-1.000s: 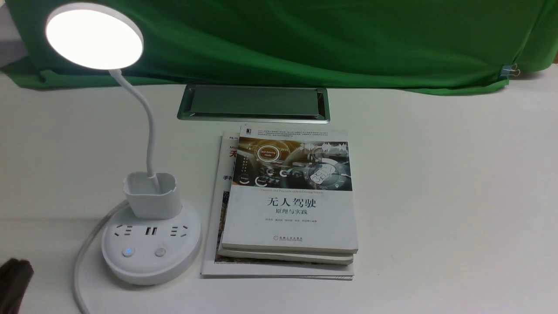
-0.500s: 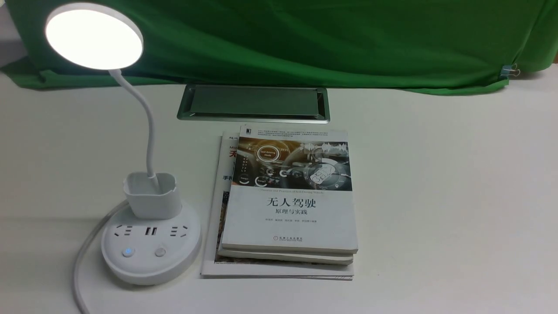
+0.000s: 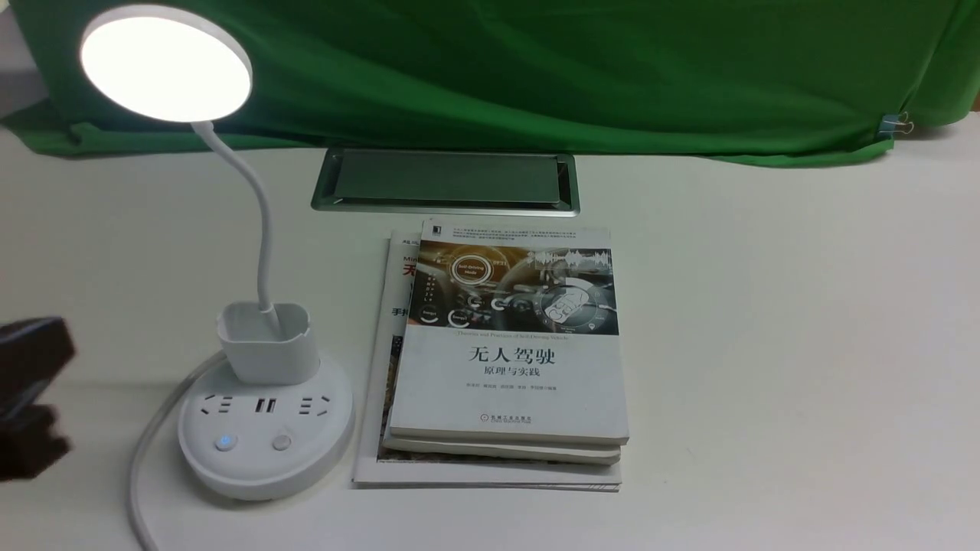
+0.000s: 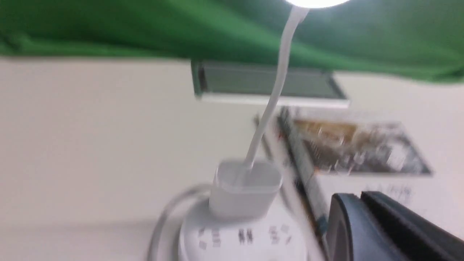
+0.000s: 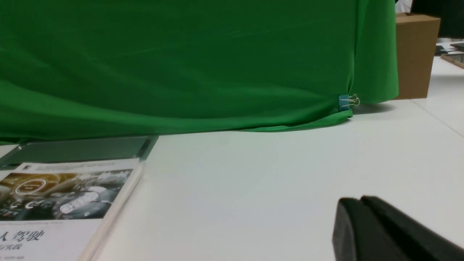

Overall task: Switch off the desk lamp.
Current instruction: Use the left arm to press the button switch on the lamp holder

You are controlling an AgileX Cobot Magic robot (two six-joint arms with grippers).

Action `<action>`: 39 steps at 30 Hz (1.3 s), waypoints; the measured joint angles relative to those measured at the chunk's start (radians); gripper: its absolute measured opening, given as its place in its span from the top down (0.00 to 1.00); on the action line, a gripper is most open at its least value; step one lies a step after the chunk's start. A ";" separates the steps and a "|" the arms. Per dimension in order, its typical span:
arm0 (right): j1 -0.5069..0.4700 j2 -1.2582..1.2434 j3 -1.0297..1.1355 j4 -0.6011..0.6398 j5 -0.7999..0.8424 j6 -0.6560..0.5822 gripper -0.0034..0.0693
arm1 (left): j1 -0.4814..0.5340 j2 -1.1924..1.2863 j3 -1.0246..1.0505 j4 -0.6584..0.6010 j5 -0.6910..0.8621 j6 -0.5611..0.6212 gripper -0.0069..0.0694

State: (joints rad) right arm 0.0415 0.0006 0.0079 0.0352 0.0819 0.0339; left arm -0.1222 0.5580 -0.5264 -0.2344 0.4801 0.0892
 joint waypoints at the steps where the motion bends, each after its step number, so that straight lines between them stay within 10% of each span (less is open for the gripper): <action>1: 0.000 0.000 0.000 0.000 0.000 0.000 0.90 | 0.000 0.048 -0.002 -0.001 0.000 0.000 0.88; 11: 0.000 0.000 0.000 0.000 0.000 0.000 0.90 | -0.070 0.583 -0.243 -0.040 0.213 0.103 0.88; 19: 0.000 0.000 0.000 0.000 0.000 0.000 0.90 | -0.257 0.815 -0.287 0.269 0.273 -0.149 0.88; 39: 0.000 0.000 0.000 0.000 0.000 0.000 0.90 | -0.259 1.063 -0.355 0.296 0.192 -0.149 0.88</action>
State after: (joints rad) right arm 0.0415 0.0006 0.0079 0.0352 0.0820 0.0339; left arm -0.3812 1.6214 -0.8812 0.0618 0.6718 -0.0599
